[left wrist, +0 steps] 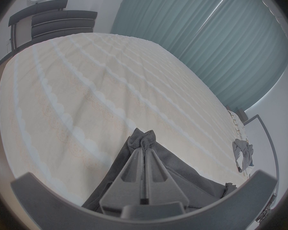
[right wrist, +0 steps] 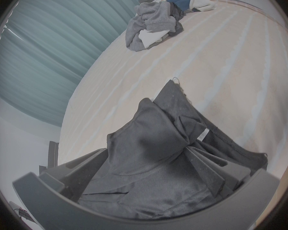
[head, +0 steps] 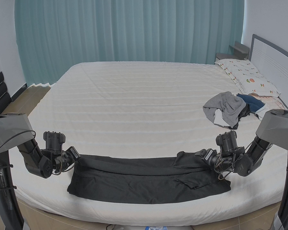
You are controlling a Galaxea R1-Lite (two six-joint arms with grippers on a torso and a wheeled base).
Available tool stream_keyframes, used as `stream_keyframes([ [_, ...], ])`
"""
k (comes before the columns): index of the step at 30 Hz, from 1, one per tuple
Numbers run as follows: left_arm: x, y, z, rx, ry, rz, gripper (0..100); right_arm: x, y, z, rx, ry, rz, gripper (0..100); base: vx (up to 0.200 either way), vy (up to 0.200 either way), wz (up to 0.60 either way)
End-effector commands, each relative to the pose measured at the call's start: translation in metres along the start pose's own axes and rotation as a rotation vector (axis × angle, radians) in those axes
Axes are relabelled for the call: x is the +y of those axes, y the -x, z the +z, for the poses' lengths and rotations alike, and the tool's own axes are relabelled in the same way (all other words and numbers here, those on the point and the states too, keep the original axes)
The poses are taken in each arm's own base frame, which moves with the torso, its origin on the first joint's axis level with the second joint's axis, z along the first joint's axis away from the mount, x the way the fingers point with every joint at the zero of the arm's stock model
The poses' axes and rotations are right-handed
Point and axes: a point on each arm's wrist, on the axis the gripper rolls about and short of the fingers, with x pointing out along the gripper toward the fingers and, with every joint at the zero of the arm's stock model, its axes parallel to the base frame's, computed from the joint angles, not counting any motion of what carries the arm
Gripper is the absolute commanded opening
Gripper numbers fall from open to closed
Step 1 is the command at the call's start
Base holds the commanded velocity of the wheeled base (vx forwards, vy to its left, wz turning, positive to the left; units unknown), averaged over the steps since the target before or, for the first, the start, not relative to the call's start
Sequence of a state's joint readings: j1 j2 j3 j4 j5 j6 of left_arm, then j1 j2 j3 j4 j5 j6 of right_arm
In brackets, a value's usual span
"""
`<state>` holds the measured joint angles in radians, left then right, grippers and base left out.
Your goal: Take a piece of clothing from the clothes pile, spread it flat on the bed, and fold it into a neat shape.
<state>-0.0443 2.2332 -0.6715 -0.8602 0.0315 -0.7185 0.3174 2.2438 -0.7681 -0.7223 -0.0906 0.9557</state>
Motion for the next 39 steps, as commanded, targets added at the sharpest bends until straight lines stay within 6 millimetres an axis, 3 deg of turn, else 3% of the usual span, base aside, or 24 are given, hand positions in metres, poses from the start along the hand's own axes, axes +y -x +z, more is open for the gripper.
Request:
stream_keyframes([
  [1, 0.000, 0.000, 0.000, 0.000, -0.001, 0.001, 0, -0.001, -0.005, -0.001, -0.007, 0.000, -0.012, 0, 0.000, 0.000, 0.00],
  [8, 0.000, 0.000, -0.001, 0.001, -0.001, 0.003, 0, -0.004, -0.002, -0.001, 0.021, 0.002, -0.054, 0, 0.000, 0.000, 0.00],
  [12, -0.001, 0.000, 0.001, -0.005, -0.002, -0.002, 0, -0.001, 0.001, 0.008, 0.001, -0.012, -0.047, 0, 0.000, 0.000, 0.00],
  [20, -0.007, -0.002, 0.009, -0.050, 0.002, -0.039, 0, 0.014, 0.000, 0.039, -0.090, -0.055, 0.027, 0, 0.000, 0.000, 0.00],
  [22, -0.013, -0.004, 0.021, -0.135, 0.043, -0.091, 0, 0.029, 0.001, 0.057, -0.175, -0.131, 0.132, 0, 0.000, 0.000, 0.00],
  [24, -0.018, -0.003, 0.029, -0.196, 0.096, -0.125, 0, 0.033, 0.003, 0.063, -0.233, -0.173, 0.196, 0, 0.000, 0.000, 0.00],
  [30, -0.012, -0.002, 0.025, -0.206, 0.093, -0.117, 0, 0.013, -0.001, 0.048, -0.200, -0.148, 0.150, 0, 0.000, 0.000, 0.00],
  [39, 0.025, 0.009, -0.003, -0.095, -0.186, 0.031, 0, -0.021, 0.000, 0.019, -0.101, -0.023, 0.024, 0, 0.000, 0.000, 0.00],
])
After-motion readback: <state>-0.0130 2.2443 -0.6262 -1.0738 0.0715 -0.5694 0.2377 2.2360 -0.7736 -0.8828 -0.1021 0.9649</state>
